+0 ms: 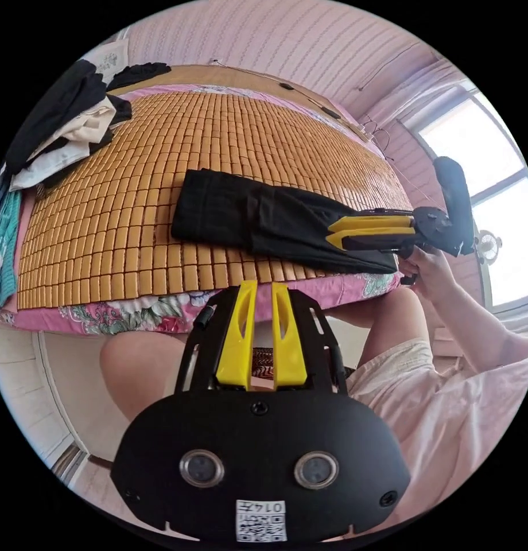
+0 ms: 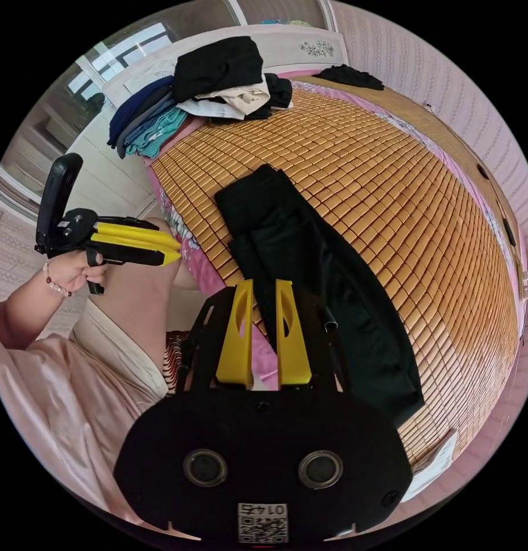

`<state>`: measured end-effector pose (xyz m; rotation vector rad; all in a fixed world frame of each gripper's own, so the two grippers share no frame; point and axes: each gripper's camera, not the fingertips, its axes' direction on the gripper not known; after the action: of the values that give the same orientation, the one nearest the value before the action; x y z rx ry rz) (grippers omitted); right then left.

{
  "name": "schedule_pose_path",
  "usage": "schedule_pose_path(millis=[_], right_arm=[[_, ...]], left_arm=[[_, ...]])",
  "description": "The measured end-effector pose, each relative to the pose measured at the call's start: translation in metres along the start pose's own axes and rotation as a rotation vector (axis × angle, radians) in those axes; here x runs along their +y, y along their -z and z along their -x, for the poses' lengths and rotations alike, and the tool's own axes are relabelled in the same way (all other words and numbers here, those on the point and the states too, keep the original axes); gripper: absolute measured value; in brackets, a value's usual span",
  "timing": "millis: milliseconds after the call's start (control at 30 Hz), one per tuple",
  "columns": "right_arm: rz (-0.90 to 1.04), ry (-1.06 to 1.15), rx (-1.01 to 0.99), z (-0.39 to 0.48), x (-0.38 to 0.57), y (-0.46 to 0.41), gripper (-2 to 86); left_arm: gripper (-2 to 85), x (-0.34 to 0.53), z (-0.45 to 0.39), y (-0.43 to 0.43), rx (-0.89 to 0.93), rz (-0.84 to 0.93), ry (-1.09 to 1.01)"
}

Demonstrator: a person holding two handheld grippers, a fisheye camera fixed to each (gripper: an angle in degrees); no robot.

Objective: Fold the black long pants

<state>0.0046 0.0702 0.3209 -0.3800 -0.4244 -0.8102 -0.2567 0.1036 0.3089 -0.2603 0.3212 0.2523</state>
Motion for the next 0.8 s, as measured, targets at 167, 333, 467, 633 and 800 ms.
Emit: schedule_pose_path(millis=[167, 333, 467, 633, 800], right_arm=[[-0.009, -0.044, -0.048, -0.008, -0.047, -0.007, 6.5], [0.034, -0.009, -0.011, -0.01, -0.07, -0.013, 6.6], [0.025, 0.018, -0.02, -0.015, -0.094, -0.011, 6.6], [0.011, 0.11, -0.058, -0.004, -0.143, -0.022, 7.4], [0.142, 0.209, -0.012, 0.016, -0.199, -0.065, 8.2]], left_arm=[[6.3, -0.041, -0.005, -0.03, -0.085, -0.027, 0.018], [4.3, -0.064, -0.001, -0.076, -0.122, 0.081, -0.008], [0.4, -0.043, 0.001, -0.045, -0.074, 0.009, -0.027], [-0.4, 0.011, 0.007, -0.016, -0.054, -0.072, 0.022], [-0.5, 0.024, 0.02, -0.051, -0.054, -0.02, 0.088]])
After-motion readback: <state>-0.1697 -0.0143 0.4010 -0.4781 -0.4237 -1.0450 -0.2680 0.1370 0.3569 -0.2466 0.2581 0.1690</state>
